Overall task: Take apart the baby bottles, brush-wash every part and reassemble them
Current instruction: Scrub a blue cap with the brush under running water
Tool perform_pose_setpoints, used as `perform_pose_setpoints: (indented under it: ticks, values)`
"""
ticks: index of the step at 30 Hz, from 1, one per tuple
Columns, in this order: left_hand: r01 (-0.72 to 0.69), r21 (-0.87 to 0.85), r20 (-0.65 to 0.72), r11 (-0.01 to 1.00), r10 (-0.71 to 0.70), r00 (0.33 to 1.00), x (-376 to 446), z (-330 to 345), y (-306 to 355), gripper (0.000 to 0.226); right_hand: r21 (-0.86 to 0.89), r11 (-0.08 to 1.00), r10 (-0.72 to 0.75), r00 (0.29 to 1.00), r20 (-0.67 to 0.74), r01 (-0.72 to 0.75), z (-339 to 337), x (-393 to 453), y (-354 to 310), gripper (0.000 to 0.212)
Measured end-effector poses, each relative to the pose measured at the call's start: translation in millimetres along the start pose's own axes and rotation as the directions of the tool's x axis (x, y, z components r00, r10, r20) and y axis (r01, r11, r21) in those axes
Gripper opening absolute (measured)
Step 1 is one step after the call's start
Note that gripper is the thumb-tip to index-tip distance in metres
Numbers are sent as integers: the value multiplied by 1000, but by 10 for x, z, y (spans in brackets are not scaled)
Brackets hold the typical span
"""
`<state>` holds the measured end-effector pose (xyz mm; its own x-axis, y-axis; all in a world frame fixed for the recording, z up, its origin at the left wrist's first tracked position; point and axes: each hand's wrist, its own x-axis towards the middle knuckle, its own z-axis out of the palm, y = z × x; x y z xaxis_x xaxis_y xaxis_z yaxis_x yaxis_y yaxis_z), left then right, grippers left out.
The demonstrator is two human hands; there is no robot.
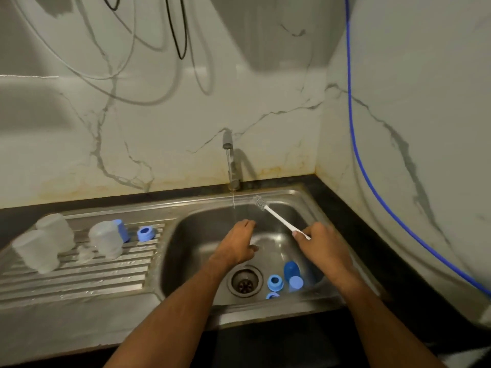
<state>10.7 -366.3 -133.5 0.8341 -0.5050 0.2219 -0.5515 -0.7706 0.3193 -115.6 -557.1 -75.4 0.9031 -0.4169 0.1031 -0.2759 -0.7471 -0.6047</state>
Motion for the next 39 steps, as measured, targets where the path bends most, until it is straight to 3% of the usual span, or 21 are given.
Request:
perform_pose_setpoints:
  ticks: [6,14,20,26,33,36,39]
  values:
    - [-176,40,237,984,161,958,423,486,106,59,-6,1000,21,1000,10,-21,77,290,134,32]
    - [-316,8,523,949,266,810,864,1042,301,67,-31,999,23,999,24,-22,161,616,320,33]
    - [-362,-12,575,932,302,760,840,1297,329,57,-62,998,19,999,28,-17,240,653,334,32]
    - [-351,-20,517,936,310,798,847,1364,379,46,-90,996,21,1000,19,-20,295,658,372,31]
    - [-203,5,387,979,185,903,915,1166,147,56,-129,991,24,999,31,-20,267,596,438,31]
    - [45,-50,274,998,-29,961,894,951,-160,56,-114,993,21,998,63,-14,316,507,399,30]
    - [311,-156,125,938,-293,948,812,736,-448,53,-116,993,4,998,66,3,370,444,351,34]
